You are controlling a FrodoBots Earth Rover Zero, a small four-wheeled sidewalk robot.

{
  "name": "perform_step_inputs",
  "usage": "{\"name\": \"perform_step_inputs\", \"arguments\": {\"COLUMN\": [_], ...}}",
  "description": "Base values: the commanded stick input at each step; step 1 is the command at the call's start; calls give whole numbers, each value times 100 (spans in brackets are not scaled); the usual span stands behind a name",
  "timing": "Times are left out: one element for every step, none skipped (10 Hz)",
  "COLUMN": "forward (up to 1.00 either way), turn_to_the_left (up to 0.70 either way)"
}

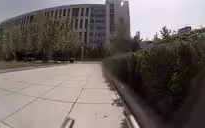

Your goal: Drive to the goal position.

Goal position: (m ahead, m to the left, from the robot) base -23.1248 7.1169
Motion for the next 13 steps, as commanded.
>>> {"name": "perform_step_inputs", "arguments": {"forward": [0,0,0,0,41,70,70,70,70,70,70,70,70], "turn_to_the_left": [0,0,0,0,20,35,35,35,35,35,35,35,35]}}
